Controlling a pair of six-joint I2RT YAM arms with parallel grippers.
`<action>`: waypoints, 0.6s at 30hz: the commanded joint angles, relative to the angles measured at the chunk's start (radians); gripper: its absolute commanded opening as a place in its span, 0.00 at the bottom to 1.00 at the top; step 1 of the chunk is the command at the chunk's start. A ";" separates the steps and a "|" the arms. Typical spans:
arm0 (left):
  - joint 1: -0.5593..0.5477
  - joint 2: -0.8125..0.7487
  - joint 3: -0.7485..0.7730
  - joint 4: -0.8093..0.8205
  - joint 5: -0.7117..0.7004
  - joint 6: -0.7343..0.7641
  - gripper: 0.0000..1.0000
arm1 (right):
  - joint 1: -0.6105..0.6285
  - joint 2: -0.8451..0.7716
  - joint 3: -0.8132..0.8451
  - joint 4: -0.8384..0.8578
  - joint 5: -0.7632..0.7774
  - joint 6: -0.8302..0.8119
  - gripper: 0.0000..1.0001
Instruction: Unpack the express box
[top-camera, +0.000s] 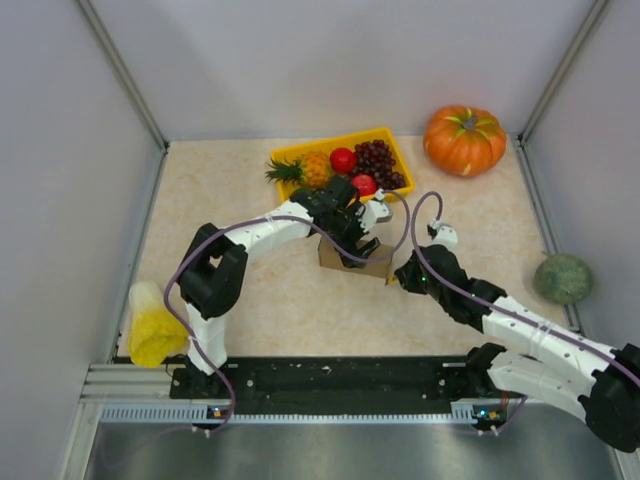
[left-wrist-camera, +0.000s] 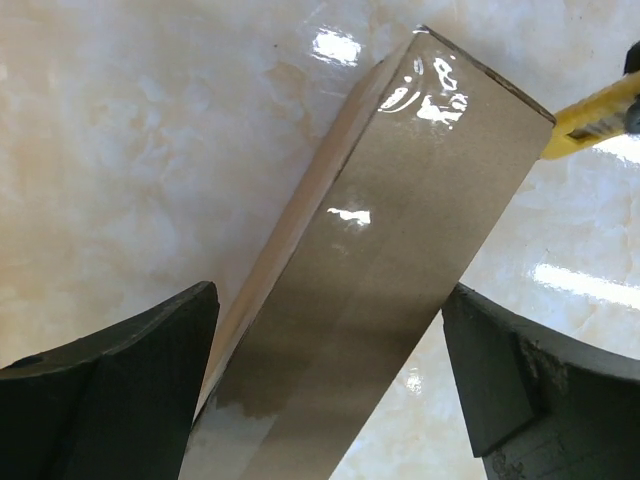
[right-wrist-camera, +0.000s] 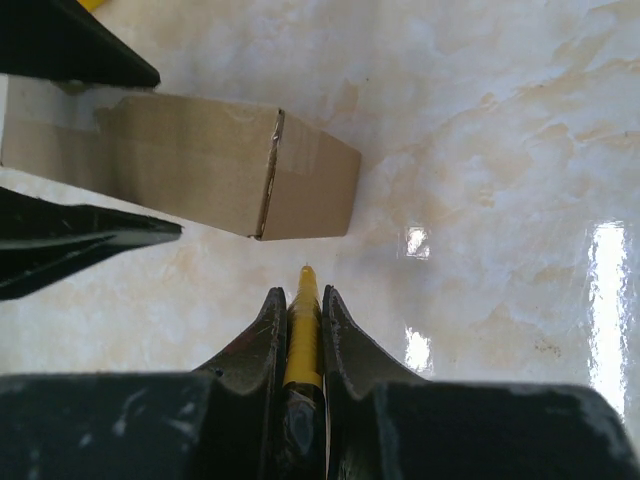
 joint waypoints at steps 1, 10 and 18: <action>-0.023 -0.009 -0.036 0.013 -0.014 0.019 0.94 | -0.034 -0.071 -0.001 -0.016 -0.006 0.029 0.00; -0.033 -0.110 -0.197 0.075 -0.080 0.034 0.64 | -0.086 -0.161 0.045 -0.110 0.000 0.004 0.00; -0.053 -0.250 -0.347 0.105 -0.095 0.028 0.51 | -0.086 -0.146 0.160 -0.127 0.015 -0.071 0.00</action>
